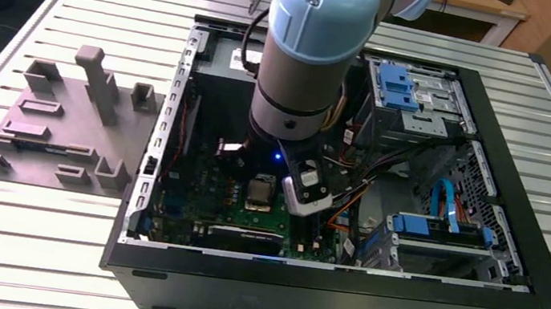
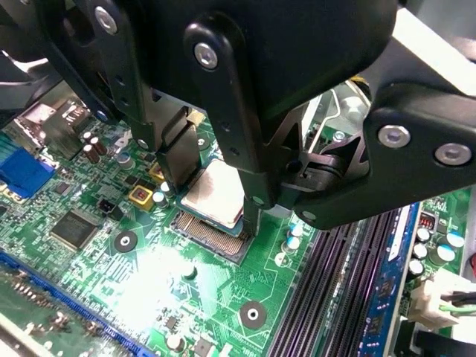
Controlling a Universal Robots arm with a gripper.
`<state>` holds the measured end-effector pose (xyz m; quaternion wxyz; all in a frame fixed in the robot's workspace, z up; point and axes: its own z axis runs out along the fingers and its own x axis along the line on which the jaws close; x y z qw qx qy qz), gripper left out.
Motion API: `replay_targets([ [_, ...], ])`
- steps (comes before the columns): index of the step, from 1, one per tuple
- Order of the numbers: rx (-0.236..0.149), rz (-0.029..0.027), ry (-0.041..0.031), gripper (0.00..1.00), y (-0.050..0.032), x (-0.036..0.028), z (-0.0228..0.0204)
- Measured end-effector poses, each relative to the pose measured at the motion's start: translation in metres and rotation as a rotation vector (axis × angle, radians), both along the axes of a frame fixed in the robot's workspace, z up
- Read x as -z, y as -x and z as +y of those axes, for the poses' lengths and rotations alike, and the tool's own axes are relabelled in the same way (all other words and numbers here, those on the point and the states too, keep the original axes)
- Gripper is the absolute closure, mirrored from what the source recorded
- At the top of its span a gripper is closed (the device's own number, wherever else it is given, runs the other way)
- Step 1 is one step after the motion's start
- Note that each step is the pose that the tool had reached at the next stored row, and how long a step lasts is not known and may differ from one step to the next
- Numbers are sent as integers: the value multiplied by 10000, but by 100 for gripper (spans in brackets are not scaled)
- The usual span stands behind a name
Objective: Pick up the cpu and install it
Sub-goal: 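Place the cpu into insertion slot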
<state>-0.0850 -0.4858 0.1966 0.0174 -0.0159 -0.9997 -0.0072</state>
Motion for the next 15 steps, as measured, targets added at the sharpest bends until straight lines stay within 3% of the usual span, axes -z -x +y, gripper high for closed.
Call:
replay_targets([
  [15, 1, 0, 2, 53, -19, 67, -33],
])
